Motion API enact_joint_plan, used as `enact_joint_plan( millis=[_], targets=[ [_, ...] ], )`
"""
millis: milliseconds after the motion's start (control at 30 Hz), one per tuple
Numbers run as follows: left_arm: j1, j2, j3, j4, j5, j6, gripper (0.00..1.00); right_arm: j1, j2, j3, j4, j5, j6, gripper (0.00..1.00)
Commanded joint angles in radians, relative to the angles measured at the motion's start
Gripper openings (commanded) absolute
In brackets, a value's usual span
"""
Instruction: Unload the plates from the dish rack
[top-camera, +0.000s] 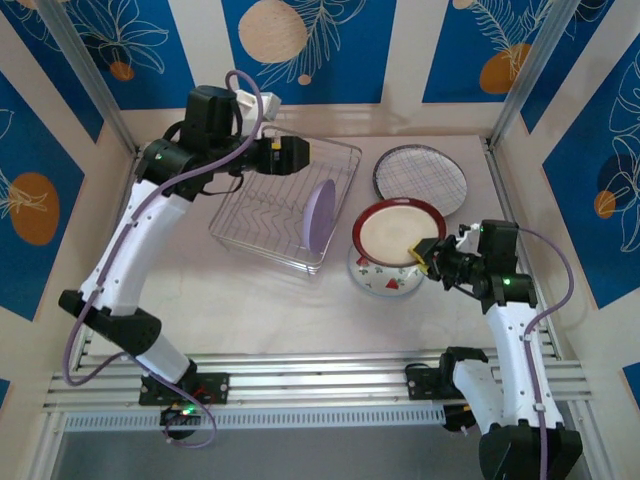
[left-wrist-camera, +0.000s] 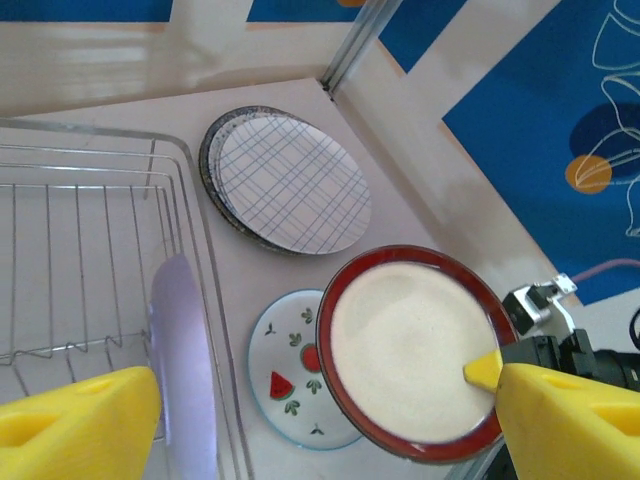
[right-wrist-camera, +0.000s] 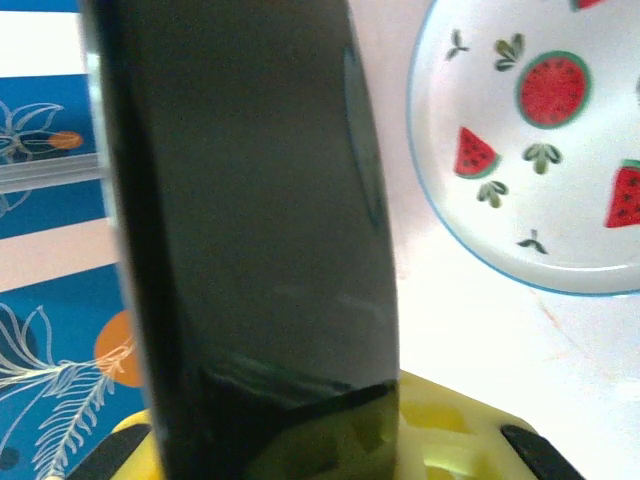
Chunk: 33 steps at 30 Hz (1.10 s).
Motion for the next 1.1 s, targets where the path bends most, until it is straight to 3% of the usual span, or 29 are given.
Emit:
enact_joint_plan(
  millis=[0, 367, 1067],
  targets=[
    [-0.005, -0.063, -0.059, -0.017, 0.037, 0.086, 0.87, -0.005, -0.031, -0.031, 0.089, -0.062, -0.061, 0.0],
    [-0.007, -0.185, -0.196, 0.006, 0.068, 0.094, 0.87, -0.013, -0.024, -0.206, 0.282, -0.057, -0.151, 0.0],
    [-0.012, -0.258, -0.287, 0.057, 0.099, 0.038, 0.87, -0.037, 0.1, -0.375, 0.503, -0.04, -0.115, 0.0]
  ],
)
